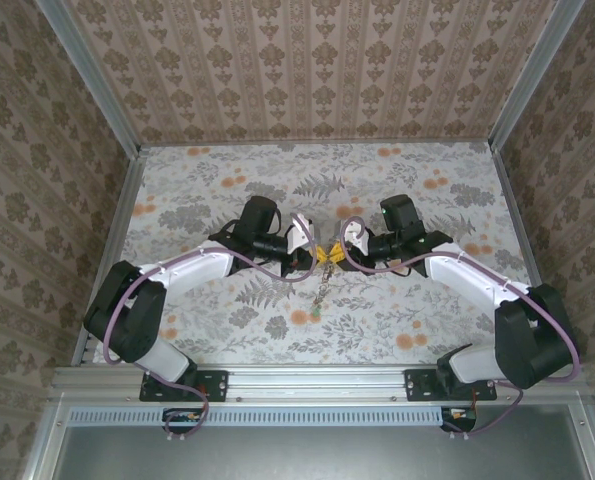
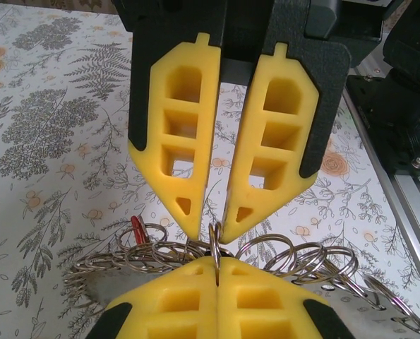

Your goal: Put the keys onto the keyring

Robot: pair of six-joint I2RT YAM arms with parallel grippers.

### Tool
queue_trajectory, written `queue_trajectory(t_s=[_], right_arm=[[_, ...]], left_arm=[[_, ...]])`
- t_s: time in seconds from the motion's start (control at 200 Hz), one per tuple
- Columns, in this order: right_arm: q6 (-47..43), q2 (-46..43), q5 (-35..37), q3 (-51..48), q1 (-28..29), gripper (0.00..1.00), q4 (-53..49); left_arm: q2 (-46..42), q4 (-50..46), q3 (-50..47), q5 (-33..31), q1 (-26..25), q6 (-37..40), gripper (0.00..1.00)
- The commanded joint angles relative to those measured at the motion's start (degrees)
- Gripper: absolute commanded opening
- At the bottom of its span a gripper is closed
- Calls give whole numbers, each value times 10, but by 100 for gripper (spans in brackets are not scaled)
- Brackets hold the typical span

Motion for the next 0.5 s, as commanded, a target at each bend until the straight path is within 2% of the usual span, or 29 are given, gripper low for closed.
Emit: queue_trajectory(t_s=[0.0, 0.15, 0.235, 0.495], right_arm=[[-1, 6, -26, 16, -3, 14, 9], [10, 23, -31, 17, -4, 8, 12], [18, 28, -32, 22, -3, 0, 10], [26, 17, -16, 27, -1, 0, 1]], left_arm=[[2, 16, 9, 28, -5, -4, 0], [1, 20, 6, 26, -5, -8, 0], [1, 27, 4, 20, -5, -11, 0], [-1, 13, 3, -7, -5, -3, 2]])
